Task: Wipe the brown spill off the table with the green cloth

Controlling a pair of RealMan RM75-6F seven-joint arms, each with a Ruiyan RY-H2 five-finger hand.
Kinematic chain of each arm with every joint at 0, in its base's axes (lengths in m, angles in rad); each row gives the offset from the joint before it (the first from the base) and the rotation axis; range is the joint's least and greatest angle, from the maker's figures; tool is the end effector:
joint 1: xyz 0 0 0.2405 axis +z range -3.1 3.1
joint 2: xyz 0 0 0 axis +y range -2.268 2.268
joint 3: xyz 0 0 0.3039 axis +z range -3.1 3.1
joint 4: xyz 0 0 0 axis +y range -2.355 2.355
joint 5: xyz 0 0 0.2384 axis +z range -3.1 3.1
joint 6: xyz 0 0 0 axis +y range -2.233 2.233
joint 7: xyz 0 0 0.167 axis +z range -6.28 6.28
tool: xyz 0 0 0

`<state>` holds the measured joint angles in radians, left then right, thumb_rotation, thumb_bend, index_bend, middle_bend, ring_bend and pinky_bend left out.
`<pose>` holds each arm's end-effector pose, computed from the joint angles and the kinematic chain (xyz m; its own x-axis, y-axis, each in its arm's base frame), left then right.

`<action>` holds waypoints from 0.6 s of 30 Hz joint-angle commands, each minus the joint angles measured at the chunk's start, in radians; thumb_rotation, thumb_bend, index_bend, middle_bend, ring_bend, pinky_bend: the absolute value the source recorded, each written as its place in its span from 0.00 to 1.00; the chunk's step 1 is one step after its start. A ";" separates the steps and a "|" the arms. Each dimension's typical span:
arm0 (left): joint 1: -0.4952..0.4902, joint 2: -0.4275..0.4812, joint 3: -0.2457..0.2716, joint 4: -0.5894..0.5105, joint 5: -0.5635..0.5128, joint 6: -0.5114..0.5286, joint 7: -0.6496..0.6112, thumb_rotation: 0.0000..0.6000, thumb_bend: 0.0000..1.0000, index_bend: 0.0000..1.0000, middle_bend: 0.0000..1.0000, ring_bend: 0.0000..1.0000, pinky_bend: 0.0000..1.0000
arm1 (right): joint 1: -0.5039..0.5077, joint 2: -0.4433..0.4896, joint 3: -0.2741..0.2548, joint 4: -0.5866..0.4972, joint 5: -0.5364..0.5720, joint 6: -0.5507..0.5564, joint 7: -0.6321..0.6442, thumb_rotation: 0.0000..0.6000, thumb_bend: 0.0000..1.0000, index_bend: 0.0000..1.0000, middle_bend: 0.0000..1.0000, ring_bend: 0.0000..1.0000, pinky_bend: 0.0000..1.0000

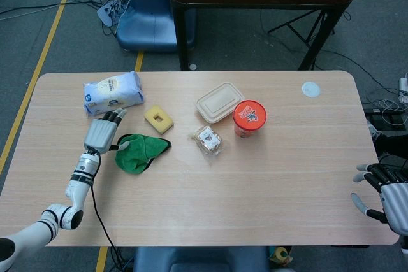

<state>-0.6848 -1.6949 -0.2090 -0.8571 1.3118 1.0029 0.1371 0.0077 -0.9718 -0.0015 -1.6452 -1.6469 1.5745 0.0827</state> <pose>-0.2876 0.4669 -0.0170 0.6044 0.0313 0.7961 0.7821 -0.2135 -0.5854 -0.3579 -0.1689 0.1995 0.4276 -0.0008 0.9040 -0.9009 -0.0828 0.4261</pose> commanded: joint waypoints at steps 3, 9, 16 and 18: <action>0.045 0.095 -0.032 -0.182 -0.046 0.043 0.017 1.00 0.15 0.00 0.00 0.00 0.30 | 0.005 -0.003 0.003 0.004 0.006 -0.009 0.003 1.00 0.37 0.44 0.32 0.24 0.32; 0.110 0.207 -0.018 -0.378 -0.074 0.094 0.066 1.00 0.15 0.00 0.00 0.00 0.30 | 0.018 -0.005 0.007 0.011 0.014 -0.031 0.010 1.00 0.37 0.44 0.32 0.24 0.32; 0.222 0.334 0.024 -0.572 -0.077 0.207 0.085 1.00 0.15 0.00 0.00 0.00 0.30 | 0.036 -0.008 0.012 0.017 0.021 -0.055 0.015 1.00 0.37 0.44 0.32 0.24 0.32; 0.264 0.366 0.039 -0.616 -0.069 0.258 0.081 1.00 0.15 0.00 0.00 0.00 0.30 | 0.041 -0.010 0.013 0.019 0.020 -0.061 0.017 1.00 0.37 0.44 0.32 0.24 0.32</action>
<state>-0.4674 -1.3716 -0.1917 -1.4234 1.2391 1.2109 0.2130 0.0482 -0.9808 0.0115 -1.6269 -1.6267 1.5148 0.0990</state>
